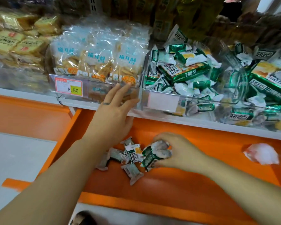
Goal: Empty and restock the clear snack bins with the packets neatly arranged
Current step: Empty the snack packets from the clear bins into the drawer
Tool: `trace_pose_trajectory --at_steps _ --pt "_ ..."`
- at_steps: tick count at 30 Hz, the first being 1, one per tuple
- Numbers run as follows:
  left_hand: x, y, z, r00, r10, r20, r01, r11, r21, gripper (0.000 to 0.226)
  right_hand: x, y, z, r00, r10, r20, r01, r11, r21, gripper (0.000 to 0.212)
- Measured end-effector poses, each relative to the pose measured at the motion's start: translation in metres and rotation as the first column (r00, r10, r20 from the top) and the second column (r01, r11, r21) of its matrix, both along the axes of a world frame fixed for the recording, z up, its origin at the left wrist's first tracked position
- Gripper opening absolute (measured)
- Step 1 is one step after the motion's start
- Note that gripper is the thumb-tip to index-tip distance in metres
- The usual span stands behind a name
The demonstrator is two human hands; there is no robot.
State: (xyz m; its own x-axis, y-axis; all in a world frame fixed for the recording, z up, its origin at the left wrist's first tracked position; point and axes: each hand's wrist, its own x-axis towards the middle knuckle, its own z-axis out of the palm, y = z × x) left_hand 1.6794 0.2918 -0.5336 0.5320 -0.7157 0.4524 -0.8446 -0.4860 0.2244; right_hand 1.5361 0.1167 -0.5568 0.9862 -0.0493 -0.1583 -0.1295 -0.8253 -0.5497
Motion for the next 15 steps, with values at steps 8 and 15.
trace_pose_trajectory --at_steps 8,15 --pt "0.006 -0.001 -0.002 0.998 0.024 0.05 -0.025 0.999 0.022 0.04 0.054 0.02 -0.132 0.975 -0.062 -0.214 0.06 0.998 -0.014 0.066" --pt "0.011 0.001 -0.008 0.997 0.009 0.076 -0.012 0.999 0.036 0.039 0.063 0.023 -0.128 0.988 -0.039 -0.149 0.06 0.988 0.142 0.064"
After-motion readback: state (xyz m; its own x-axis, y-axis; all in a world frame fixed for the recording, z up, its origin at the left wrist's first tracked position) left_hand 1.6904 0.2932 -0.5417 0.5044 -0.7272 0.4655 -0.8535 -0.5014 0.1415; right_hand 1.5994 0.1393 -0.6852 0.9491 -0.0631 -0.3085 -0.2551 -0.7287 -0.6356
